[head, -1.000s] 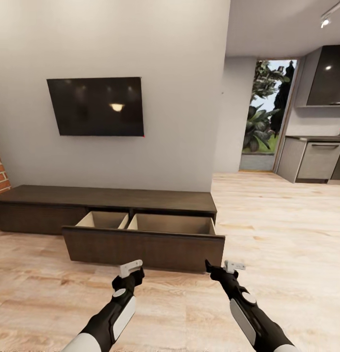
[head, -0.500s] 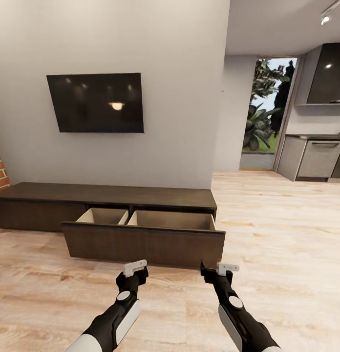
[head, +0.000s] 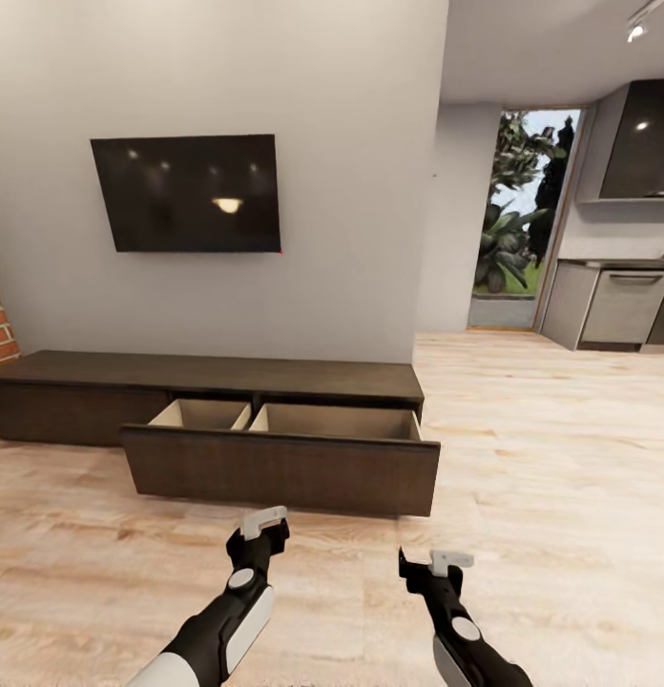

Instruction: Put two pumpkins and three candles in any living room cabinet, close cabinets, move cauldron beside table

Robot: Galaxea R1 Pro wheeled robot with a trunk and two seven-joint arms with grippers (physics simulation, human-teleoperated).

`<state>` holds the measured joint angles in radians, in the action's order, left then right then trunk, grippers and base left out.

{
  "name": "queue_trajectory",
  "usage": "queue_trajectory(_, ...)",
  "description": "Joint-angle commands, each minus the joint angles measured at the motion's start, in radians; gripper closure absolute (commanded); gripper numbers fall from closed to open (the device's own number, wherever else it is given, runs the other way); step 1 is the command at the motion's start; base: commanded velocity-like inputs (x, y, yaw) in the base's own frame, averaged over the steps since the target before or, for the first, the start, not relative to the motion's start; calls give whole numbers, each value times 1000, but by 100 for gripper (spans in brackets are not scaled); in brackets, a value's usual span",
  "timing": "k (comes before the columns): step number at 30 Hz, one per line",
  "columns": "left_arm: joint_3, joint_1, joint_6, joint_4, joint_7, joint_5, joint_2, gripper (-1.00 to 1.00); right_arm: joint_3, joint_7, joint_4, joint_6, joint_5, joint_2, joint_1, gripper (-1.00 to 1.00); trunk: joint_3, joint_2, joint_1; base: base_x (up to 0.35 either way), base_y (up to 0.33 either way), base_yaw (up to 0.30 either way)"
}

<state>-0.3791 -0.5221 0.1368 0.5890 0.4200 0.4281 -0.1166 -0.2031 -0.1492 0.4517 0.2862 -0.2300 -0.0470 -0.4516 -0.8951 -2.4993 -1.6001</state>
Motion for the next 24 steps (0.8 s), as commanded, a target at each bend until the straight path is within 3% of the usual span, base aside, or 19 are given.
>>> queue_trajectory(1, -8, -1, 19, 0, 7, 11, 1, -100, -9, -6, -19, 13, -10, -3, -1, -100, -5, -1, 0, 0, 0, 0)
queue_trajectory(8, -31, -1, 50, 0, 7, 13, 0, -100, -9, -6, -48, 28, -10, -9, -1, -100, -32, -3, -3, 0, 0, 0)
queue_trajectory(24, -35, -1, 56, 0, 8, 12, 0, -100, -7, -5, -57, 81, -17, -10, -1, -100, -90, -6, -10, 0, 0, 0)
